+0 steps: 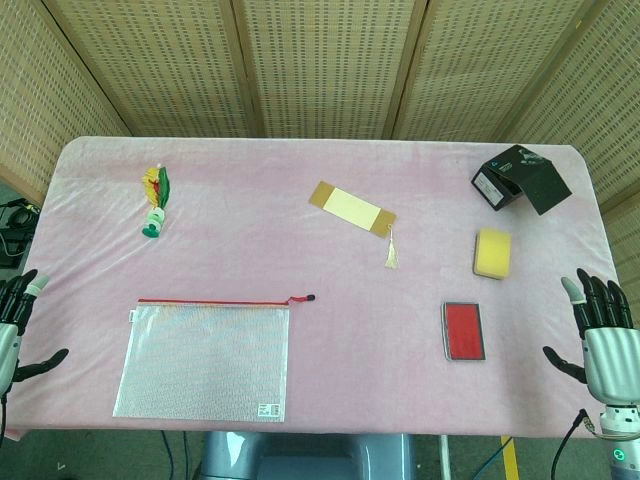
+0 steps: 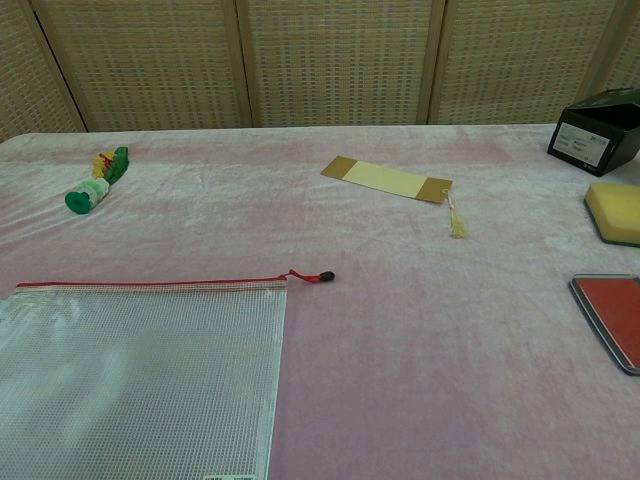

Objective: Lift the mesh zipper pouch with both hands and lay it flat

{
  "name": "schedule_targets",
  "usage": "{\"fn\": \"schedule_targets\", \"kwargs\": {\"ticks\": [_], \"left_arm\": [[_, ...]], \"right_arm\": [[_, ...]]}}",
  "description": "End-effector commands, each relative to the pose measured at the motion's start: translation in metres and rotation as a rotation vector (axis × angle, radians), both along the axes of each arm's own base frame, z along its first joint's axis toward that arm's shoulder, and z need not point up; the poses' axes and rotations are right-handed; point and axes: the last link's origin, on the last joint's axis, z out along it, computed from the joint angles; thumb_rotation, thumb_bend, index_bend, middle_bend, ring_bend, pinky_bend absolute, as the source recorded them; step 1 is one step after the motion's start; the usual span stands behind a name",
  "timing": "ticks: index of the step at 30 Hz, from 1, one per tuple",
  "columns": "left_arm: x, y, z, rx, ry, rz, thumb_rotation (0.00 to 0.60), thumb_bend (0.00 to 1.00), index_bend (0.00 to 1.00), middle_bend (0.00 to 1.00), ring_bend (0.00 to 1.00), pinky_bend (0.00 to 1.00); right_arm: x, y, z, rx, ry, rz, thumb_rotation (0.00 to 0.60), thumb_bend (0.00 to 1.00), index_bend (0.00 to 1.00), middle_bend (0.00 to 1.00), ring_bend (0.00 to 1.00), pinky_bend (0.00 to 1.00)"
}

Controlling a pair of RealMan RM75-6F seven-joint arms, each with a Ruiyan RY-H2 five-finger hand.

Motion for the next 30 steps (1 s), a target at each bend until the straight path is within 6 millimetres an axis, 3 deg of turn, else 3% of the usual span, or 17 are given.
{"fn": "schedule_targets", "kwargs": {"ticks": [1,8,9,10,11,13,16,19,24,30], "left_arm": [[0.0,0.0,0.0,0.0,0.001,0.001,0.6,0.0,0.0,0.0,0.0,0.0],[0.005,0.009,-0.004,-0.015,0.004,-0.008,0.6,0.0,0.0,0.0,0.0,0.0],[0.009,0.014,-0.005,-0.013,0.003,-0.021,0.6,0.0,0.0,0.05,0.03,0.0],[0.014,0.019,-0.007,-0.015,0.012,-0.036,0.6,0.0,0.0,0.18,0.13,0.03],[0.018,0.024,-0.009,-0.023,0.023,-0.048,0.6,0.0,0.0,0.28,0.22,0.09],[0.032,0.037,-0.014,-0.05,0.047,-0.084,0.6,0.0,0.0,0.58,0.5,0.44],[0.061,0.06,-0.025,-0.09,0.097,-0.145,0.6,0.0,0.04,0.78,0.72,0.81],[0.093,0.081,-0.04,-0.166,0.136,-0.186,0.6,0.0,0.14,0.9,0.84,0.95],[0.15,0.122,-0.076,-0.304,0.139,-0.213,0.6,0.0,0.25,0.95,0.9,1.0],[0.192,0.153,-0.12,-0.417,0.158,-0.203,0.6,0.02,0.36,0.95,0.9,1.0]], "right_arm": [[0.0,0.0,0.0,0.001,0.0,0.0,0.6,0.0,0.03,0.0,0.0,0.0],[0.001,0.0,0.001,-0.008,-0.001,0.003,0.6,0.0,0.03,0.0,0.0,0.0],[0.002,0.0,0.002,-0.01,0.0,0.003,0.6,0.0,0.03,0.0,0.0,0.0],[0.002,0.0,0.002,-0.011,0.002,0.003,0.6,0.0,0.03,0.0,0.0,0.0],[0.002,-0.001,0.002,-0.012,0.004,0.003,0.6,0.0,0.03,0.0,0.0,0.0],[0.002,-0.001,0.002,-0.016,0.008,0.002,0.6,0.0,0.03,0.0,0.0,0.0],[0.002,-0.003,0.002,-0.019,0.011,-0.006,0.6,0.0,0.03,0.0,0.0,0.0],[0.0,-0.005,0.001,-0.018,0.017,-0.022,0.6,0.0,0.03,0.0,0.0,0.0],[-0.005,-0.009,-0.001,-0.012,0.037,-0.057,0.6,0.0,0.03,0.0,0.0,0.0],[-0.007,-0.013,-0.003,-0.015,0.056,-0.079,0.6,0.0,0.03,0.0,0.0,0.0]]}}
